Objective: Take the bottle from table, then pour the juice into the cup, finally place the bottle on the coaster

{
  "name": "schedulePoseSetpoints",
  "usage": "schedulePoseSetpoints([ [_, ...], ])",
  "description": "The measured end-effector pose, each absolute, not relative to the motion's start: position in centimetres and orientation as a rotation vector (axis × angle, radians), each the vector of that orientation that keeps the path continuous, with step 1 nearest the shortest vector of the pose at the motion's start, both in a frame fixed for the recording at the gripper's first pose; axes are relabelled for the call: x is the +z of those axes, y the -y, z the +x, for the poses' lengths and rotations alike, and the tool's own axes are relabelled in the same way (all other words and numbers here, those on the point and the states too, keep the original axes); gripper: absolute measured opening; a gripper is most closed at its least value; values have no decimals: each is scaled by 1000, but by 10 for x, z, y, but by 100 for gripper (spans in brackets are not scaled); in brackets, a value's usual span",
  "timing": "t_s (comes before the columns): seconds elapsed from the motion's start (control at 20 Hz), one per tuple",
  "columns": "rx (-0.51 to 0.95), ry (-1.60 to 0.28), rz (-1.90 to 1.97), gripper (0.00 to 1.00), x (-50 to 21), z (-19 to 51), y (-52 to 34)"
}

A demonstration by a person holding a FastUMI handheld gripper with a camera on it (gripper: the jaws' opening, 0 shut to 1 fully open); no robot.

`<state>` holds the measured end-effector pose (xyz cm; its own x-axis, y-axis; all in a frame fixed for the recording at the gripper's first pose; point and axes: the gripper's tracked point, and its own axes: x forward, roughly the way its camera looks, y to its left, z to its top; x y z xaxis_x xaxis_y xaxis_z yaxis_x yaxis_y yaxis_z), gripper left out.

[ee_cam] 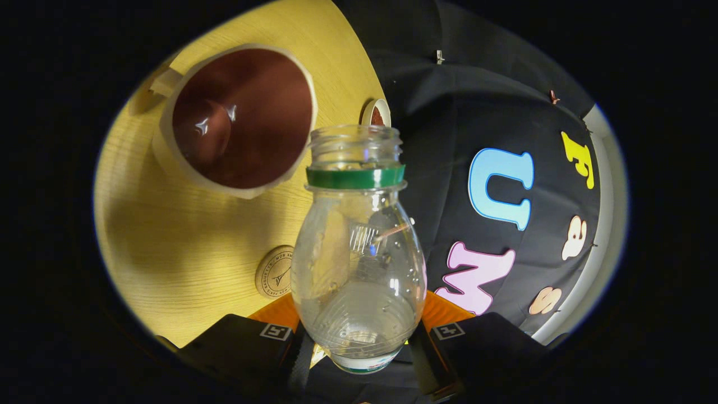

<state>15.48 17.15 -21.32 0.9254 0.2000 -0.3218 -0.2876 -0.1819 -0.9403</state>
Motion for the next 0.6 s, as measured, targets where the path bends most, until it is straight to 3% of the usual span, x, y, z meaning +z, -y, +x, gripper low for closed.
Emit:
schedulePoseSetpoints([
  [0.6, 437, -20, -1797, 75, -215, 153, -174],
])
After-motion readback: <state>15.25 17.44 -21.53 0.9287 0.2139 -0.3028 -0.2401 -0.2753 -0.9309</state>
